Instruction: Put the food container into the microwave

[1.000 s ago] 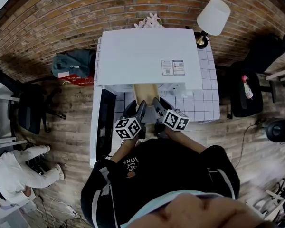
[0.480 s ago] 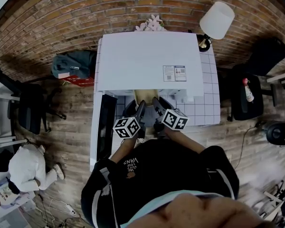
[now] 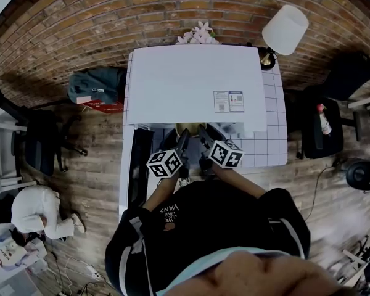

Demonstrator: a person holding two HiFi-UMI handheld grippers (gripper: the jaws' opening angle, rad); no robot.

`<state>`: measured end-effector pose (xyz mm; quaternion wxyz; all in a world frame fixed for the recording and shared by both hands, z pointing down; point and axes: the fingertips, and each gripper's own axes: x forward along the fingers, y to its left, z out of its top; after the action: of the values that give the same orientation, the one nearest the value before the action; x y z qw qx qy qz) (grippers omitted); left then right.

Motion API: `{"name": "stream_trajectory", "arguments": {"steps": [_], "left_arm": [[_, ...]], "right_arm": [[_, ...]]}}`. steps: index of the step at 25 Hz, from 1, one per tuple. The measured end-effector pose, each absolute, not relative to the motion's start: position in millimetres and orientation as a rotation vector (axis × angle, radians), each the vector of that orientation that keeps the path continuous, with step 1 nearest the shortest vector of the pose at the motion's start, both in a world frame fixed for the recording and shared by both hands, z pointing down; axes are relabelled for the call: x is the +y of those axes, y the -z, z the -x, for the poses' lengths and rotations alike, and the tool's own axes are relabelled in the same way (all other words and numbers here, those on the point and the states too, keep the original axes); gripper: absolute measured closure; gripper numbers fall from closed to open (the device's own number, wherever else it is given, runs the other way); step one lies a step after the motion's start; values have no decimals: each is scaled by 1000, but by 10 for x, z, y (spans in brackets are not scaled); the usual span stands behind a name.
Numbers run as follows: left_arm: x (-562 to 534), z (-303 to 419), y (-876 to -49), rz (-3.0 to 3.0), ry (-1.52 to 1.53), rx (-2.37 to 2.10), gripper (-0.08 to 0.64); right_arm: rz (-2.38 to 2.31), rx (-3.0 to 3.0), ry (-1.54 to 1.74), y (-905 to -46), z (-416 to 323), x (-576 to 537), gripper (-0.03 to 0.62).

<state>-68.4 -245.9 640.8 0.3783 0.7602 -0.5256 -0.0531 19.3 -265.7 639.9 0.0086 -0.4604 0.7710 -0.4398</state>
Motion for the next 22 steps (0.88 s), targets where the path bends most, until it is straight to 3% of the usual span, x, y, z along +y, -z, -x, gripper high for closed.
{"name": "stream_trajectory", "arguments": {"steps": [16,22], "left_arm": [[-2658,722,-6411,-1937,145,-1333,356],[-2665,700,-6400,-1956,121,-1332,308]], "right_arm": [[1438,2422,1365,-6400,-138,-2828,446],[1446,2416,1365,-6392,-140,-2829,413]]}}
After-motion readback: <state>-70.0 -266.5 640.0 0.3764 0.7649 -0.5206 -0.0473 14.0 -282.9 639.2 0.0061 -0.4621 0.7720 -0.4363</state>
